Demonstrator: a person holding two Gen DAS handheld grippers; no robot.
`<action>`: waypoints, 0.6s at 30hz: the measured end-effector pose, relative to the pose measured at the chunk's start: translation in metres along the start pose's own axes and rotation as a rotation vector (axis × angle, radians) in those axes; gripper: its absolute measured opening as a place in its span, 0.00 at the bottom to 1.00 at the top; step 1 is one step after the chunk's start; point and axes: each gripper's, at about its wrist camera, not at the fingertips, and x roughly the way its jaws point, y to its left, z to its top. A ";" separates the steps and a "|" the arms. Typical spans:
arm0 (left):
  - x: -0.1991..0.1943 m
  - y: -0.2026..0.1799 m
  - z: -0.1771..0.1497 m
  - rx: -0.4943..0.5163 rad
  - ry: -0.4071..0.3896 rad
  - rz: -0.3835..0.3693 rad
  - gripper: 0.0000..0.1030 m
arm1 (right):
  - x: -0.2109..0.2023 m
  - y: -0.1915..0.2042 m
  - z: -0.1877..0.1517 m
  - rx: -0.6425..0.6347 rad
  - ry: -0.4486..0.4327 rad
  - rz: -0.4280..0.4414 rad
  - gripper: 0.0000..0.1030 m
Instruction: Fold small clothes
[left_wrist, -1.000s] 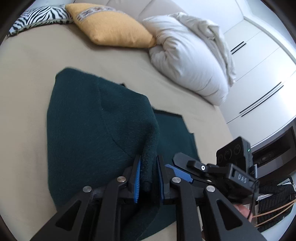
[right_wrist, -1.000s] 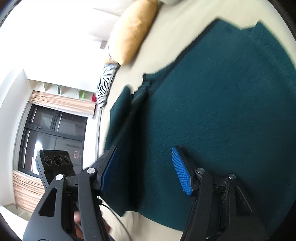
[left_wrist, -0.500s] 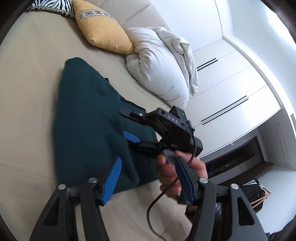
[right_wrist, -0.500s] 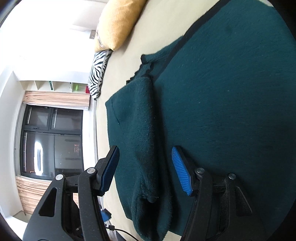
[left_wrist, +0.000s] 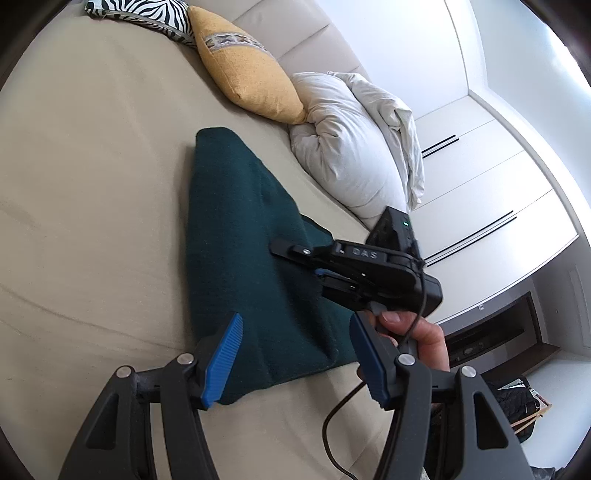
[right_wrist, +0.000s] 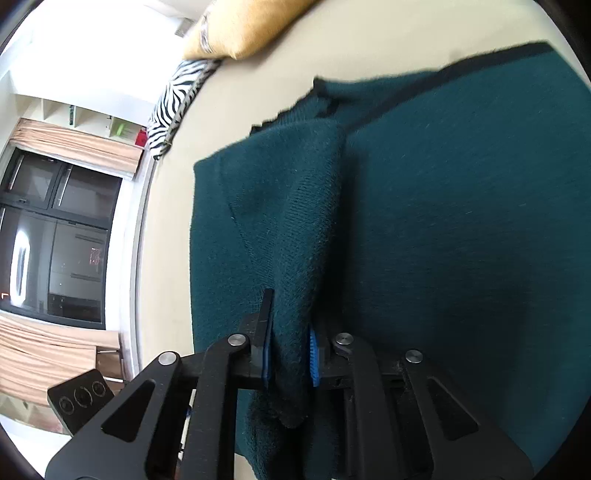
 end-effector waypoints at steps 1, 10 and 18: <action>0.001 -0.001 0.002 0.003 -0.001 0.006 0.61 | -0.008 -0.001 -0.001 -0.016 -0.018 -0.001 0.11; 0.032 -0.034 0.015 0.091 0.037 0.063 0.61 | -0.087 -0.053 0.007 -0.029 -0.119 -0.046 0.10; 0.088 -0.086 0.029 0.245 0.098 0.122 0.61 | -0.137 -0.115 0.004 0.027 -0.184 -0.076 0.10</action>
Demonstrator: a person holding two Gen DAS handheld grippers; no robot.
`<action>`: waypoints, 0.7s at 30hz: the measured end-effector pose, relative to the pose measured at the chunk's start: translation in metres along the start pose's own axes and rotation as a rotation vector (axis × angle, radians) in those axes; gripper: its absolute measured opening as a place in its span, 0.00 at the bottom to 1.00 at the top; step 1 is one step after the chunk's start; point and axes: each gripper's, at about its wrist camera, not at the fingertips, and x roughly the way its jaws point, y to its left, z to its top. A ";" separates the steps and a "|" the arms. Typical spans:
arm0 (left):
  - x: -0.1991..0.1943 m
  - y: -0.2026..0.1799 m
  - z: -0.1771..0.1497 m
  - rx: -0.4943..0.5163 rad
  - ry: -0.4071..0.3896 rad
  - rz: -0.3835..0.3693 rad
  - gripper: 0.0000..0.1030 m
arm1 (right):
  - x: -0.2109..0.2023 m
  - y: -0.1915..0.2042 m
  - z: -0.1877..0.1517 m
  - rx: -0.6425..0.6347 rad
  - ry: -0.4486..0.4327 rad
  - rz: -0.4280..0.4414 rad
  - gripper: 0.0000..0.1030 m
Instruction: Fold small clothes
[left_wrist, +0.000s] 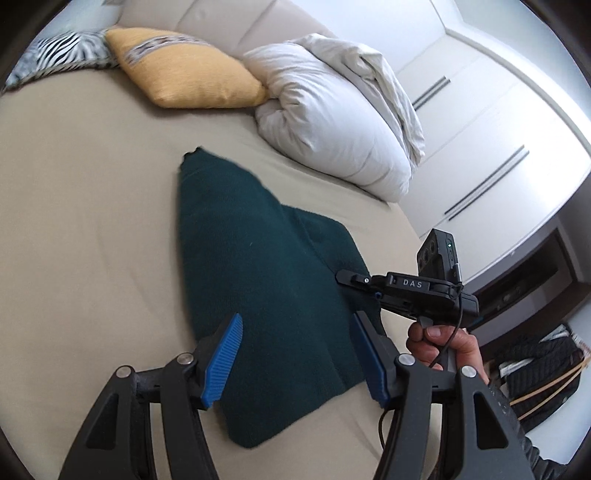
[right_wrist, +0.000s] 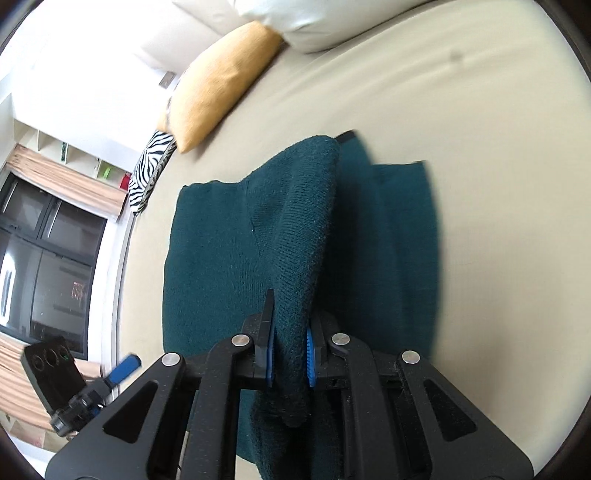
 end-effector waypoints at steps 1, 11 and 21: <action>0.006 -0.007 0.004 0.020 0.004 0.008 0.61 | -0.005 -0.005 0.000 -0.001 -0.005 -0.003 0.10; 0.076 -0.021 0.021 0.093 0.055 0.119 0.62 | 0.000 -0.038 0.004 0.045 -0.012 0.013 0.10; 0.099 -0.012 0.014 0.135 0.089 0.143 0.63 | 0.004 -0.077 -0.014 0.164 -0.018 0.156 0.14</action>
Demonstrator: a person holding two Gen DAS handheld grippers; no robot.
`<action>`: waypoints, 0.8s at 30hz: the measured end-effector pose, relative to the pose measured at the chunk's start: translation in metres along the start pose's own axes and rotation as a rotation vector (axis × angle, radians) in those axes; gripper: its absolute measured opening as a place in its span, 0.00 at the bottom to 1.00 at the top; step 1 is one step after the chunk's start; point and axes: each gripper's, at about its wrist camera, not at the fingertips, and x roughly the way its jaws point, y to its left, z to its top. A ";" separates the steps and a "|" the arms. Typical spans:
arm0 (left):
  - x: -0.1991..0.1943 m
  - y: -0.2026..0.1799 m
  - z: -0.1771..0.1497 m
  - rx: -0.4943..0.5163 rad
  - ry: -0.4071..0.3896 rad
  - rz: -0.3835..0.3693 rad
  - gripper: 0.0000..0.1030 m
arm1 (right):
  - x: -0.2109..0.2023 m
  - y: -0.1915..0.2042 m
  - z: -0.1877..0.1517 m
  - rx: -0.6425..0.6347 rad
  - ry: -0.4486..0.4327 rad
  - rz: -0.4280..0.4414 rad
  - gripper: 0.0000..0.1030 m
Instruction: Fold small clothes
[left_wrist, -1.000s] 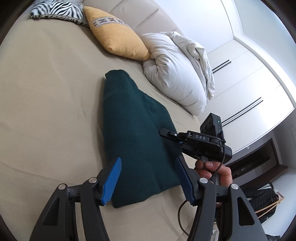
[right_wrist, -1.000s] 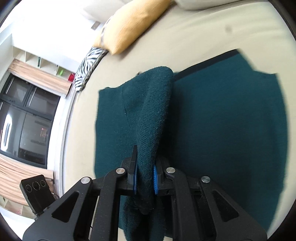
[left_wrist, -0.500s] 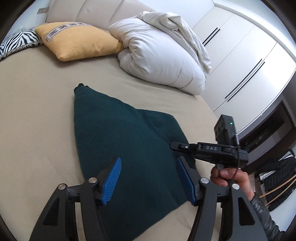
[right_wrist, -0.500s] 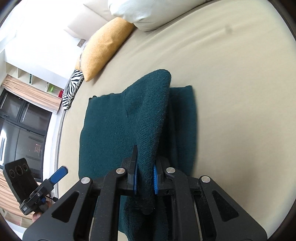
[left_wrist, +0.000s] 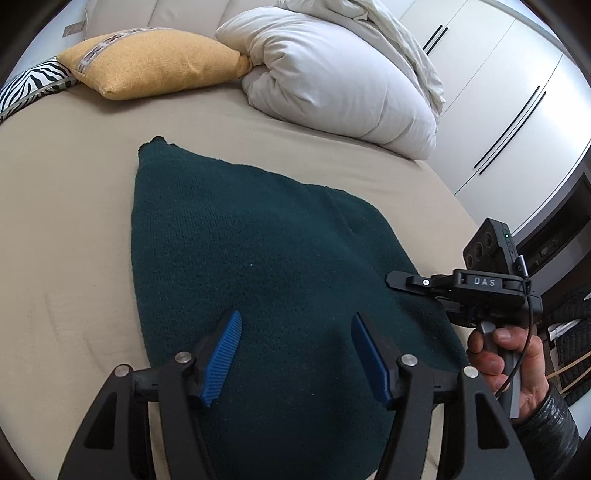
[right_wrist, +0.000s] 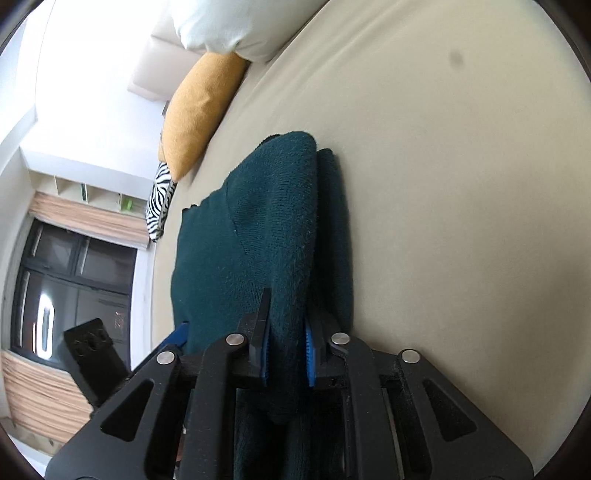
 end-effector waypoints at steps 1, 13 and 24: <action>-0.003 0.001 0.001 -0.006 -0.001 -0.004 0.63 | -0.006 0.001 -0.002 0.015 -0.006 -0.018 0.14; 0.014 -0.003 0.021 0.052 0.053 0.087 0.61 | -0.017 0.061 -0.051 -0.194 0.082 -0.006 0.22; 0.021 0.003 0.010 0.114 0.017 0.055 0.60 | -0.036 -0.017 -0.080 -0.097 0.010 0.037 0.00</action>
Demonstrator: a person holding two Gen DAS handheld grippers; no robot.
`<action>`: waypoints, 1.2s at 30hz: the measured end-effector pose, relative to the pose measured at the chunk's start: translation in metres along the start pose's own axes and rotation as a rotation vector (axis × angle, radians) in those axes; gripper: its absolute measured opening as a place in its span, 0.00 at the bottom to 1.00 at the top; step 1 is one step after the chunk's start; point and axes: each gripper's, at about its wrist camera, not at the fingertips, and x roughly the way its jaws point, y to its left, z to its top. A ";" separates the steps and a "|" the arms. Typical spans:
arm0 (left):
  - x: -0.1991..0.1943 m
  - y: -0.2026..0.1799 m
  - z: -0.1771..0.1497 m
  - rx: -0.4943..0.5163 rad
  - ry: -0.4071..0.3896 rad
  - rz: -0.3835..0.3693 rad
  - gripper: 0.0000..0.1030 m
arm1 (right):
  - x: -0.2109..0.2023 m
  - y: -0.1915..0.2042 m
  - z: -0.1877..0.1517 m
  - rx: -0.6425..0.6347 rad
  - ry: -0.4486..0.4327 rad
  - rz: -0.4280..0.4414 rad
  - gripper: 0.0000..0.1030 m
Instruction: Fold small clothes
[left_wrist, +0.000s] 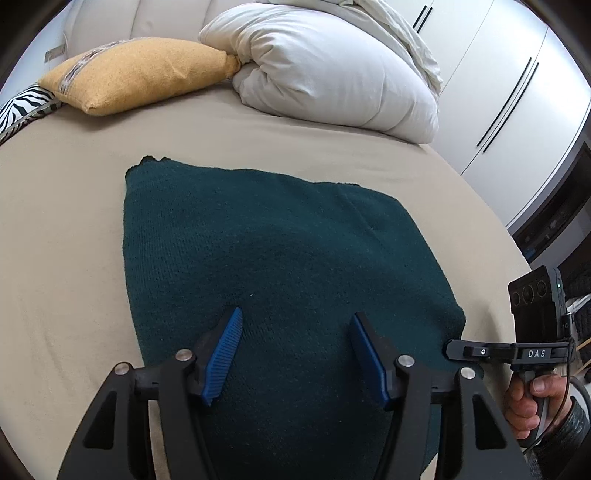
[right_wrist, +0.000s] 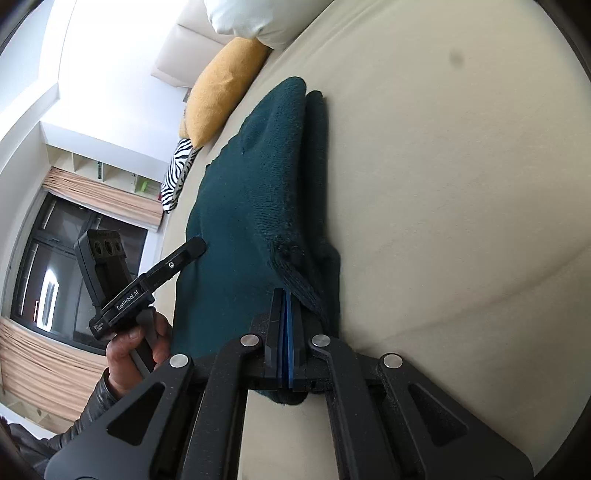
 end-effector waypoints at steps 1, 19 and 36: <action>0.001 -0.001 0.000 0.012 0.001 0.003 0.60 | 0.000 0.001 0.000 -0.006 0.001 -0.011 0.00; 0.007 -0.014 0.004 0.046 0.023 0.062 0.53 | 0.023 0.019 0.058 0.052 -0.049 0.081 0.00; 0.011 -0.017 0.002 0.081 0.022 0.098 0.53 | 0.085 0.070 0.124 -0.032 0.045 -0.083 0.00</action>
